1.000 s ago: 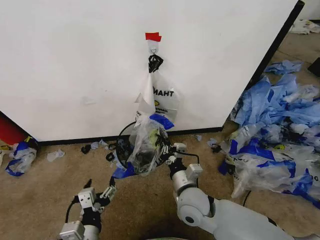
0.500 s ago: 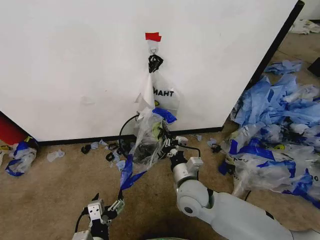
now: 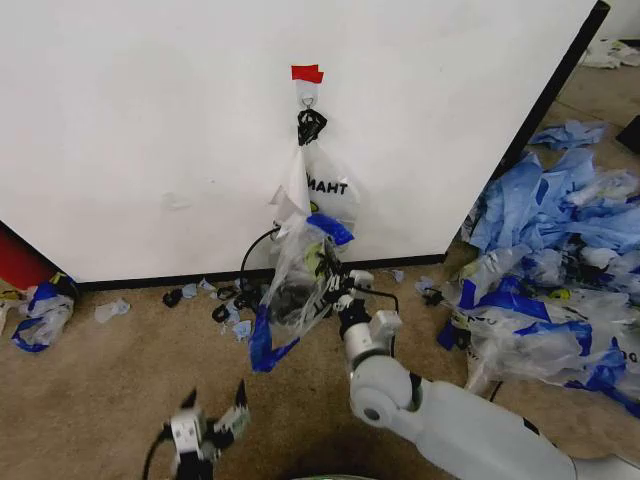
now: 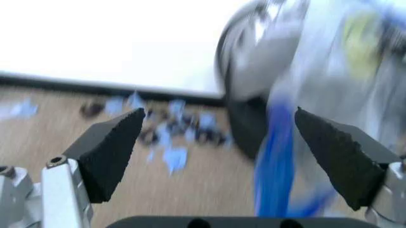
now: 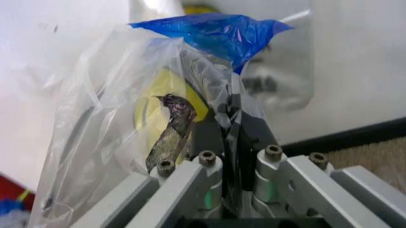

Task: Pick up the garbage bag from the wall and place it over the trash bin.

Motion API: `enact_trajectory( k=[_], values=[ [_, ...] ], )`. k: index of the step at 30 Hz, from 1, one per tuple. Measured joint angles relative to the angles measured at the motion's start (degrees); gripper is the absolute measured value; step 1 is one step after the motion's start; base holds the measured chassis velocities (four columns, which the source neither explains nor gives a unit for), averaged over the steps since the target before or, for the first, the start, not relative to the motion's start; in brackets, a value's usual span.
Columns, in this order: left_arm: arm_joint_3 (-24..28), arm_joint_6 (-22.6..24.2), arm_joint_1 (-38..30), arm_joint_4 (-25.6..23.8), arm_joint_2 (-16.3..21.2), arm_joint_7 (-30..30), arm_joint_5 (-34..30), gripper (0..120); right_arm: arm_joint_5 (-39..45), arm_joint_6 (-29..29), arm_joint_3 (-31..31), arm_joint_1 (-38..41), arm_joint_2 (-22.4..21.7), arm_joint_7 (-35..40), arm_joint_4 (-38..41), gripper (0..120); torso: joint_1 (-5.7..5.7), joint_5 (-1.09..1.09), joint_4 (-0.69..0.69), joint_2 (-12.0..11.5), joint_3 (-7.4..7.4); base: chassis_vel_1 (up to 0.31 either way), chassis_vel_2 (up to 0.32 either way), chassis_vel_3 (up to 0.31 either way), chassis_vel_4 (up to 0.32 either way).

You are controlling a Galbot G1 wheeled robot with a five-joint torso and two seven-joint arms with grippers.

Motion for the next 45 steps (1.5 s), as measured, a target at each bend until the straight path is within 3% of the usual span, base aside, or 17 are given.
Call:
enact_trajectory(
  k=[3,4,7,19,30,36,41,43,45],
  values=[
    [-1.0,1.5,-1.7,-1.4,1.6,0.6,-2.1,94,-0.6,0.0,-1.4,-0.4,-0.8,-0.1,0.7,1,0.00,-0.01,0.01,0.0,0.00,0.000,0.000,0.000,0.000],
    [-1.5,2.7,-3.3,-2.3,4.5,1.9,-5.4,94,-1.1,0.0,-4.0,-0.2,-2.1,-0.9,1.6,1,0.00,-0.01,0.02,0.0,0.00,0.000,0.000,0.000,0.000],
    [-0.9,3.2,-4.7,-1.7,5.8,2.5,-7.2,94,-1.2,0.1,-5.7,0.9,-2.5,-1.1,1.8,1,0.00,-0.01,0.02,0.0,0.00,0.000,0.000,0.000,0.000],
    [0.9,4.7,-10.1,0.0,8.7,2.8,-13.0,93,0.9,0.0,-13.2,8.2,-1.2,-0.5,0.5,1,0.00,-0.01,0.02,0.0,0.00,0.000,0.000,0.000,0.000],
    [2.2,4.6,-12.8,2.6,8.8,2.5,-14.6,90,1.5,-0.1,-17.4,11.3,1.3,0.3,-1.2,1,0.00,-0.01,0.02,0.0,0.00,0.000,0.000,0.000,0.000],
    [2.7,4.5,-13.6,3.9,8.5,2.5,-15.1,65,1.7,-0.1,-18.2,12.2,2.2,0.5,-1.7,1,0.00,0.00,0.02,0.0,0.00,0.000,0.000,0.000,0.000],
    [2.9,4.4,-13.8,4.5,8.0,2.5,-15.1,51,1.9,-0.1,-18.5,12.6,2.5,0.6,-1.8,1,0.00,-0.01,0.03,0.0,0.00,0.000,0.000,0.000,0.000],
    [3.0,4.2,-13.8,5.2,7.7,2.5,-14.9,39,1.8,-0.1,-18.7,12.6,2.7,0.6,-1.9,1,0.00,-0.01,0.02,0.0,0.00,0.000,0.000,0.000,0.000],
    [3.0,4.2,-13.8,5.3,7.5,2.5,-14.9,36,1.8,-0.1,-18.7,12.6,2.8,0.6,-1.9,1,0.00,-0.01,0.02,0.0,0.00,0.000,0.000,0.000,0.000]
  ],
)
